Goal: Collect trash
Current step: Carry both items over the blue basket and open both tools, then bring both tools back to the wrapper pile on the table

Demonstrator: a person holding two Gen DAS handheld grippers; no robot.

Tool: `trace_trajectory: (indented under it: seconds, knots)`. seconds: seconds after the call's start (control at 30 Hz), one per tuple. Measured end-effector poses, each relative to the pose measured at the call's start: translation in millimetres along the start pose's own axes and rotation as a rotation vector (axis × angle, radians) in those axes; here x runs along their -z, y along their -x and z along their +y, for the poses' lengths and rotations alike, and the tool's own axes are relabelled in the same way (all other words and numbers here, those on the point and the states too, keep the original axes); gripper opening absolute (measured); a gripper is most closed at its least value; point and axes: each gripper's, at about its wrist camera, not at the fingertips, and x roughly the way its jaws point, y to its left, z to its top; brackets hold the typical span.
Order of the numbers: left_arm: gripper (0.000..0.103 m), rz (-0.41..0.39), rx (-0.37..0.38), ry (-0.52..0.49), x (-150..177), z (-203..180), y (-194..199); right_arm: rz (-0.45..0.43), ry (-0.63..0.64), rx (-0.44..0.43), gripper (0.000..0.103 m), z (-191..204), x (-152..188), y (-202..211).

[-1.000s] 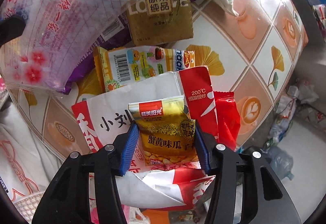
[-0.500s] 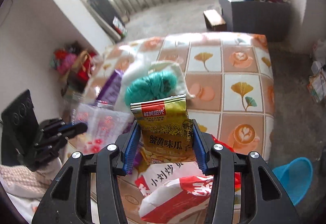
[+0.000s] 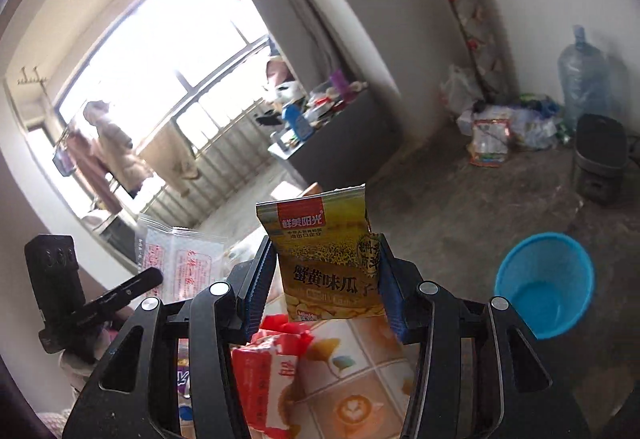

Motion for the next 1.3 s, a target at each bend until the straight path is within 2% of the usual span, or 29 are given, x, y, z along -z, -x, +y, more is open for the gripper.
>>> trace_trajectory:
  seconds: [0.13,0.23,0.3,0.53,0.63,0.67,0.7,0.73,0.8,0.93,1.13,1.3]
  knots:
    - [0.001,0.119,0.071,-0.095,-28,-54,-79,-0.017,-0.113,0.115,0.046,-54,11,-4]
    - [0.001,0.226,0.091,-0.149,-33,-90,-148,-0.012,-0.19,0.222,0.046,-97,19,-16]
    - [0.001,0.295,0.096,-0.17,-31,-108,-196,-0.004,-0.258,0.248,0.046,-127,25,-28]
    - [0.001,0.476,0.105,-0.176,-10,-144,-351,0.038,-0.469,0.343,0.048,-230,41,-68]
    - [0.001,0.516,0.096,-0.173,2,-147,-406,0.051,-0.521,0.363,0.05,-260,47,-85]
    - [0.002,0.526,0.08,-0.168,6,-147,-423,0.055,-0.541,0.364,0.054,-268,49,-87]
    - [0.007,0.535,0.06,-0.152,9,-145,-439,0.06,-0.563,0.372,0.058,-277,52,-92]
    - [0.021,0.548,0.044,-0.129,13,-142,-453,0.069,-0.576,0.386,0.064,-285,55,-100]
    - [0.034,0.562,0.018,-0.081,21,-135,-471,0.102,-0.592,0.413,0.067,-299,61,-112]
    - [0.037,0.597,0.002,-0.023,29,-124,-480,0.158,-0.628,0.431,0.067,-316,78,-125]
    - [0.045,0.55,0.019,-0.058,17,-118,-457,0.105,-0.617,0.434,0.067,-311,83,-115]
    - [0.051,0.464,0.061,-0.075,-11,-117,-407,0.018,-0.534,0.452,0.067,-288,65,-99]
